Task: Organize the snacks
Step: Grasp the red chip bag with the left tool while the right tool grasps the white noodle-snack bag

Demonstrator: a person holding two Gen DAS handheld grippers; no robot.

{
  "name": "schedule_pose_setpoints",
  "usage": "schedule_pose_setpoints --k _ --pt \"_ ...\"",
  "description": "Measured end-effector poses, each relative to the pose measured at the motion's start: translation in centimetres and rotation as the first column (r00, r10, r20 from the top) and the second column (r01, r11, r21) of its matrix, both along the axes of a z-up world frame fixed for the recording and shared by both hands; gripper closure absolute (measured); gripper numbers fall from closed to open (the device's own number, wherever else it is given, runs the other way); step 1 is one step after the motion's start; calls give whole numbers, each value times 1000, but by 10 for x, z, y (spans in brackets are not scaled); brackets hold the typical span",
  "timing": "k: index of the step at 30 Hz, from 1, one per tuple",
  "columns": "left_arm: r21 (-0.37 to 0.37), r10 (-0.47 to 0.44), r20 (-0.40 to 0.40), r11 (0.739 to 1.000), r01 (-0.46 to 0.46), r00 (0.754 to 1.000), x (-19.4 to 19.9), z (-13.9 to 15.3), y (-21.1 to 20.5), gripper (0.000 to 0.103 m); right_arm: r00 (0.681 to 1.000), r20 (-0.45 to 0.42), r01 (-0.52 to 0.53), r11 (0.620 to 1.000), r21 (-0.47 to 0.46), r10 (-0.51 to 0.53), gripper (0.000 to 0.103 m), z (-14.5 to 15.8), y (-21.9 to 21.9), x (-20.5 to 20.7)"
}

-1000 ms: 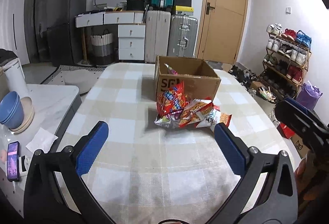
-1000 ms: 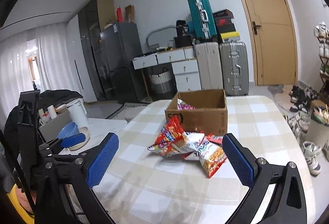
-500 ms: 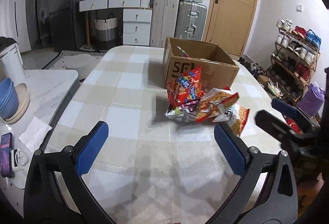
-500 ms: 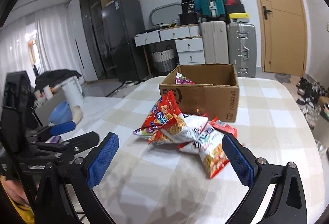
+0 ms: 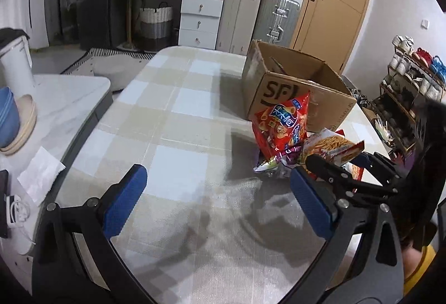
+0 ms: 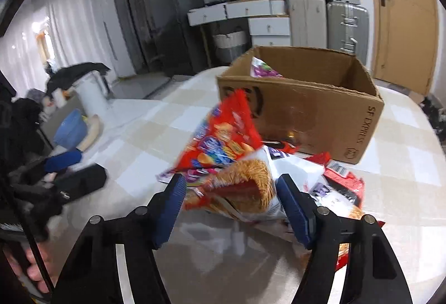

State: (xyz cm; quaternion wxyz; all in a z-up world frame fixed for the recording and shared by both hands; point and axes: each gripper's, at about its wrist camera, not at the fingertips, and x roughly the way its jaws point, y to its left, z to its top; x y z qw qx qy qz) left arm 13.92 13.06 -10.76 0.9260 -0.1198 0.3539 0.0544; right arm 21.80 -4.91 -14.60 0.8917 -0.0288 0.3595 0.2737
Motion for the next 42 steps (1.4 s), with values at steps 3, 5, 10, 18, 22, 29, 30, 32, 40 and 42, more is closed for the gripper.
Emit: schedule_pose_setpoints --k 3,5,10,18,22,29,30,32,40,42 --pt "-14 1 -16 1000 -1 1000 6 -4 2 1 1000 11 2 1000 -26 -2 43 -4 2 4" --pt "-19 -5 -27 1000 4 1000 12 -6 0 1 1000 25 11 999 -44 -10 49 -5 2 5" --pt "-19 -15 -34 1000 15 999 22 -6 -3 1 999 28 15 1000 -11 -15 60 -2 -8 3" --pt "-10 -38 -54 999 38 998 31 -4 -8 1 999 29 18 997 79 -20 64 6 -26 -6" --pt "-27 -62 -58 998 60 996 39 -2 -14 1 999 47 22 993 119 -28 65 13 -39 -13" --pt "-15 -89 -77 996 88 993 70 -2 -22 1 998 49 39 984 176 -48 65 19 -64 -25" --pt "-15 -89 -82 996 88 993 78 -4 -21 1 998 47 39 982 183 -48 65 19 -66 -26" --pt "-27 -79 -95 997 77 992 92 -6 -17 1 998 45 41 978 202 -51 65 18 -75 -29" --pt "-155 -143 -158 981 118 977 143 -25 -23 2 998 30 37 968 250 -46 65 18 -88 -34" --pt "-146 -151 -175 981 126 973 153 -34 -28 3 999 28 33 967 253 -41 65 17 -90 -34"
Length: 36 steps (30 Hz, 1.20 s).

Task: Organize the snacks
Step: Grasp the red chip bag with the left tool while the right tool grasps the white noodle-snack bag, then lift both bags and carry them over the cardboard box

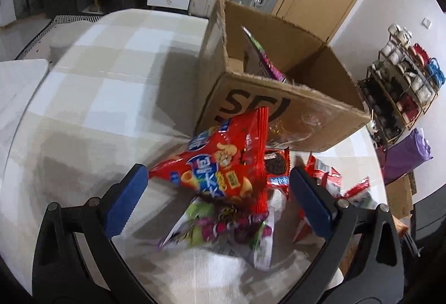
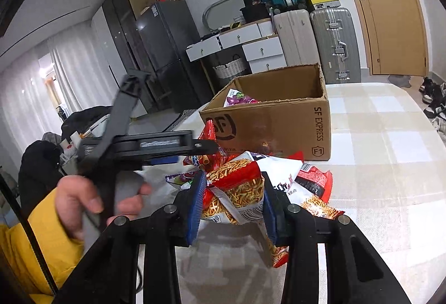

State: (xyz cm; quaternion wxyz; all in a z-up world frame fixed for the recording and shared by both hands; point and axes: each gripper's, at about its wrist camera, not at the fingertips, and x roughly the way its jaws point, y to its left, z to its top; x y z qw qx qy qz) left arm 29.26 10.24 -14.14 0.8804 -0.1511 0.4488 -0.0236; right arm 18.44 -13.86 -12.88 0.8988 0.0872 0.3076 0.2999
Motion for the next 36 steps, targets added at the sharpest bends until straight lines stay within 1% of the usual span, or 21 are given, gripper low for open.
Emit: schedule_pose_setpoints --k 1,2,3,4,6,7,9,12,18,23,27,30,32,34,36 --pt "16 5 -9 1000 -5 1000 3 -4 -1 5 1000 -2 -3 1000 3 3 65 -1 0 0" --pt "20 11 -15 1000 -10 1000 5 -8 -1 14 1000 -4 -6 1000 5 6 65 -1 0 0" --pt "7 15 -19 1000 -15 1000 6 -11 1 24 1000 -4 -8 1000 4 8 65 -1 0 1" --pt "-1 19 -21 1000 -19 1000 7 -14 2 26 1000 -4 -10 1000 5 10 65 -1 0 1" --pt "-6 27 -18 1000 -27 999 6 -16 7 37 1000 -4 -11 1000 10 11 65 -1 0 1" --pt "-2 28 -21 1000 -28 999 6 -18 9 52 1000 -7 -12 1000 12 12 65 -1 0 1" --pt "-12 21 -11 1000 -21 1000 3 -19 13 59 1000 -8 -12 1000 11 12 65 -1 1 1" --pt "-5 16 10 1000 -16 1000 -2 -17 16 61 1000 -9 -6 1000 11 6 65 0 2 1" --pt "-10 39 32 999 -39 999 -22 -10 27 62 1000 -11 13 1000 7 -13 65 8 1 -5" --pt "-40 54 66 998 -51 996 -54 2 34 62 1000 10 18 1000 23 -18 65 23 -2 -18" --pt "-36 37 110 999 -33 993 -81 19 30 62 999 30 16 1000 9 -17 68 31 1 -29" --pt "-38 25 128 999 -21 991 -100 28 27 62 1000 13 16 1000 -17 -16 69 25 4 -33" --pt "-44 17 137 999 -11 990 -112 33 25 62 1000 -17 22 999 -29 -23 69 18 4 -34" --pt "-38 9 144 999 -4 990 -124 37 22 62 998 -17 55 998 -43 -55 69 14 -3 -42" --pt "-39 1 152 999 5 988 -135 40 20 62 997 -29 65 997 -47 -66 69 13 -11 -49"
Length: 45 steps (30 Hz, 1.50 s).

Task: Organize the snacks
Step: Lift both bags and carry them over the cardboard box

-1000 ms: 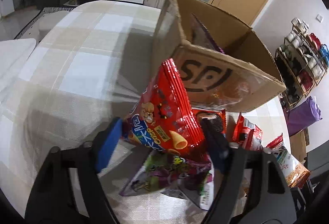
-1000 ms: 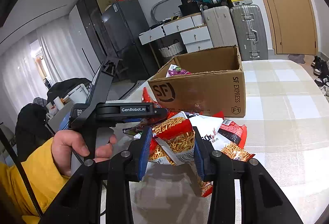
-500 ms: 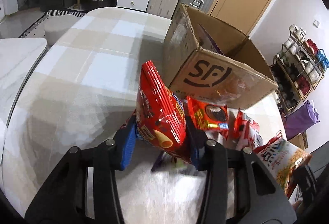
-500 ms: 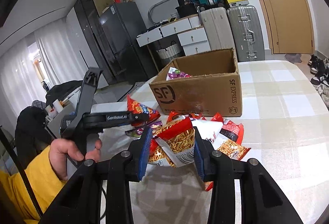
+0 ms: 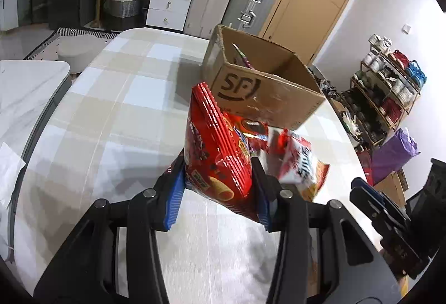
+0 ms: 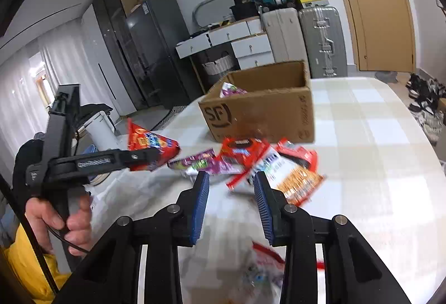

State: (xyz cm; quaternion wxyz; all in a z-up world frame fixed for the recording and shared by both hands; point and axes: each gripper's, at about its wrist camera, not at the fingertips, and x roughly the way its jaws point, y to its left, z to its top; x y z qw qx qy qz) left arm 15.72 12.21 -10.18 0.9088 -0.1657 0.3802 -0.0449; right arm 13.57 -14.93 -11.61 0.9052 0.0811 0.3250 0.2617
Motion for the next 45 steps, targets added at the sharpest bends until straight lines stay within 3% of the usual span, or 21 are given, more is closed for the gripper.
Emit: schedule_pose_setpoints --k 2,5,9,14,17,18,22,24,25,30,36,45 --pt "-10 -16 2 1000 16 1000 -10 2 -3 62 1000 -21 14 1000 5 -14 69 -3 -12 -9" --pt "-16 -37 10 999 37 999 -23 3 -8 62 997 -69 18 999 -47 -22 52 -11 -21 -24" --pt "-23 -61 15 998 62 998 -36 4 -15 62 993 -117 7 990 -137 -23 52 -28 -19 -44" --pt "-22 -73 17 997 73 997 -52 5 -18 62 992 -109 38 964 -262 -69 47 -40 -10 -53" --pt "-28 -68 21 997 69 997 -60 6 -16 62 990 -104 60 949 -310 -97 26 -45 -8 -51" --pt "-29 -67 22 997 68 997 -63 7 -14 62 989 -106 61 947 -317 -100 25 -47 -8 -50" --pt "-31 -63 24 997 64 998 -65 8 -11 62 983 -154 49 956 -288 -97 26 -55 -8 -41" --pt "-28 -63 27 998 64 998 -69 9 -10 62 972 -217 29 965 -262 -88 40 -64 -7 -35" --pt "-28 -61 28 998 62 998 -69 10 -9 62 969 -233 28 971 -237 -85 42 -67 -8 -35" --pt "-35 -54 29 998 55 998 -73 11 -5 62 975 -209 32 983 -180 -70 53 -60 -11 -42" --pt "-17 -74 60 997 75 995 -84 20 -14 62 984 -161 52 991 -121 -71 54 -34 -20 -44" --pt "43 -113 128 993 108 985 -111 46 -36 62 999 -40 20 999 -35 -21 54 29 -19 -60"
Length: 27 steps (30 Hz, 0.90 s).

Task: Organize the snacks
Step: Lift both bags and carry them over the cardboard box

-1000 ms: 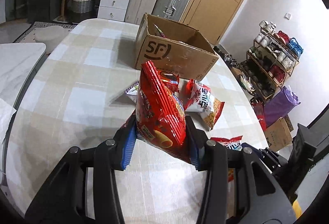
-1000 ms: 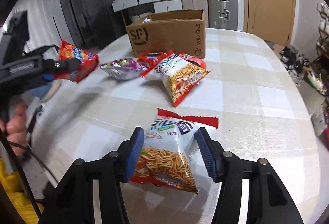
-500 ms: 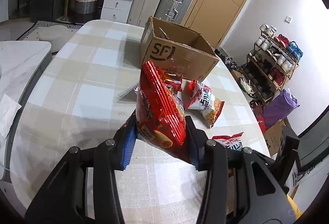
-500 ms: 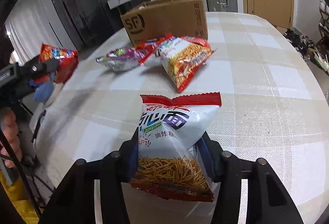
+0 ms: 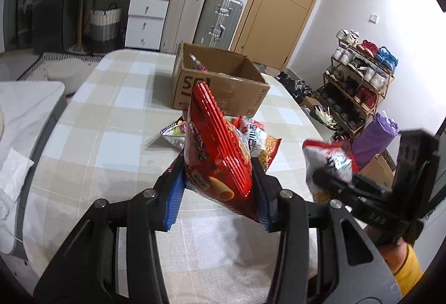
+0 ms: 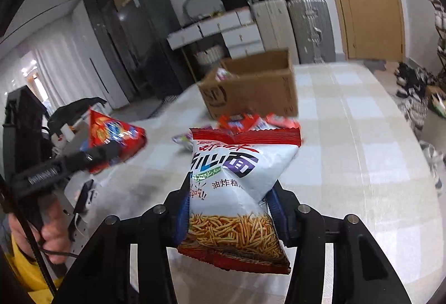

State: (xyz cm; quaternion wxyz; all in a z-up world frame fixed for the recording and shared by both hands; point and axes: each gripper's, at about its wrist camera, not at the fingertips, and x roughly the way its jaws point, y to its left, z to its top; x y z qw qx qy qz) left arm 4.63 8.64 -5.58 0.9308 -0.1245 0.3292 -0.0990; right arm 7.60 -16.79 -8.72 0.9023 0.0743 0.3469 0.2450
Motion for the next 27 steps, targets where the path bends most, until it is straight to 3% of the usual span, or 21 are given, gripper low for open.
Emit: schedule_pose_setpoints --k 6,14,27 --pt "13 -19 33 1000 19 999 -18 13 -10 62 996 77 -37 999 17 35 54 32 7 -20" --pt "21 -22 64 1000 20 998 -36 27 -15 62 994 105 -36 999 28 33 54 47 7 -33" --pt "27 -16 142 1000 12 990 -20 73 -6 62 980 192 -66 997 25 60 54 85 12 -8"
